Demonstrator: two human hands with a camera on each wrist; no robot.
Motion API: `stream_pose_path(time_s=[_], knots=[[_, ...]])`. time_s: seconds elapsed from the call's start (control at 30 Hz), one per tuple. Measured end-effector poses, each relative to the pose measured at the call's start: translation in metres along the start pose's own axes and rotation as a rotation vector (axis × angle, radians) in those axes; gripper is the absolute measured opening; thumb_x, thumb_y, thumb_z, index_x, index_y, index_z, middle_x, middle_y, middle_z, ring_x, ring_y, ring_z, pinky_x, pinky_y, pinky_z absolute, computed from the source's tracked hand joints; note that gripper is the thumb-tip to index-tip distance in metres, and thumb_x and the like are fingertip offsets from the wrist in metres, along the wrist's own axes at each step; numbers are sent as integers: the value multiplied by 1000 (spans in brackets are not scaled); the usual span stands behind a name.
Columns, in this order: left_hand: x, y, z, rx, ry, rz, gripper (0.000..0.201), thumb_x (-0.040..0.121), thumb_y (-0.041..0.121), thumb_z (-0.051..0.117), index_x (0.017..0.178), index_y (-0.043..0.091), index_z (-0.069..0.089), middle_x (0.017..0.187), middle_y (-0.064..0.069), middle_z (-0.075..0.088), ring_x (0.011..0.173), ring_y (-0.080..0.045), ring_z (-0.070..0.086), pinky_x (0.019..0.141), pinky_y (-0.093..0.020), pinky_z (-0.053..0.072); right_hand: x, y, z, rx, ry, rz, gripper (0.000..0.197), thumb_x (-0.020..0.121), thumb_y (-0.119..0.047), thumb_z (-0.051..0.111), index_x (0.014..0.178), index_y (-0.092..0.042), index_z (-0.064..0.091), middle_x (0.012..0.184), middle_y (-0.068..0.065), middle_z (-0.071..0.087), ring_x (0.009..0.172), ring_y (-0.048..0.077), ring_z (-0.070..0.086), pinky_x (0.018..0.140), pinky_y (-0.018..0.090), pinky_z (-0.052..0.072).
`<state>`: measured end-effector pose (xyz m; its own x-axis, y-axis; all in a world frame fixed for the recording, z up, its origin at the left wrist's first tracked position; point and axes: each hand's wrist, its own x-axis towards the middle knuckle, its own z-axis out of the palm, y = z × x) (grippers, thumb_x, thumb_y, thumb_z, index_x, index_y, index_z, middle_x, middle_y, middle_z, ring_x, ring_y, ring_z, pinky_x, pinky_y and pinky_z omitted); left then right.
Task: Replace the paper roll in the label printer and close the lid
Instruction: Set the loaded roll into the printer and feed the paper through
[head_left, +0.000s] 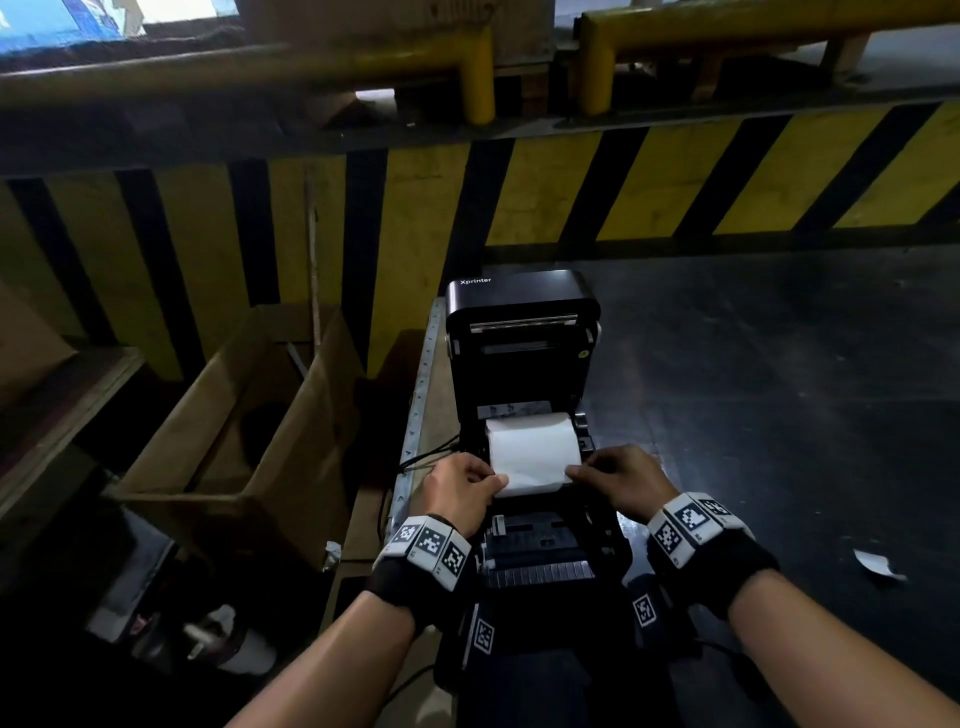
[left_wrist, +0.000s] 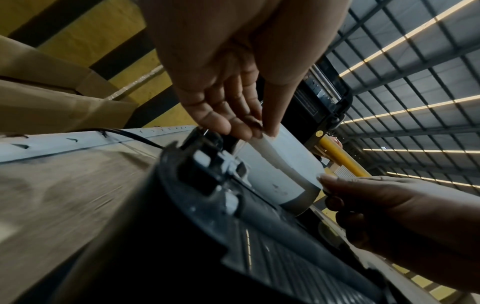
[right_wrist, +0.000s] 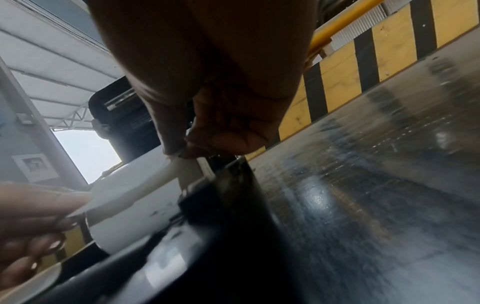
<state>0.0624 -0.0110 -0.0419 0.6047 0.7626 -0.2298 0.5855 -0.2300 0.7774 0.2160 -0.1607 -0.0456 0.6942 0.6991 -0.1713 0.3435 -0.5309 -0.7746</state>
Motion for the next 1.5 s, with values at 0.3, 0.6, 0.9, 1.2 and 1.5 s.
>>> stream_pose_path(time_s=[0.3,0.6,0.9,1.2,1.5], knots=[[-9,-3,0,53,-27,19,16,75,30,74,77,14,74,76,0,67,75,-14,59,65,-21,40,-6,9,3,-83,-29,-44,19,75,-36,71,60,-26,65,59,-10,62,61,5,58,53,5,36],[-9,-11,3,153,-79,66,23,83,31,66,87,11,75,87,-10,74,85,-23,64,70,-22,41,-5,4,0,-224,-112,-98,22,78,-32,68,79,-12,76,64,-6,62,59,2,55,50,3,38],[12,-12,-1,251,-228,57,28,81,33,68,58,18,64,59,-1,56,67,-22,56,64,-26,41,0,3,-4,-218,-170,-80,21,77,-31,70,81,-11,76,70,-5,65,67,8,60,56,9,37],[17,-11,-3,294,-280,53,21,80,30,70,78,9,73,73,-5,63,69,-20,58,58,-24,42,4,5,-1,-181,-144,-41,22,74,-35,72,76,-14,76,68,-2,68,69,11,62,57,13,40],[19,-9,-6,266,-290,75,21,74,33,75,61,18,69,52,5,55,52,-10,49,50,-21,35,5,0,-7,-238,-229,-44,21,77,-29,69,80,-9,75,69,-1,65,67,12,60,56,15,41]])
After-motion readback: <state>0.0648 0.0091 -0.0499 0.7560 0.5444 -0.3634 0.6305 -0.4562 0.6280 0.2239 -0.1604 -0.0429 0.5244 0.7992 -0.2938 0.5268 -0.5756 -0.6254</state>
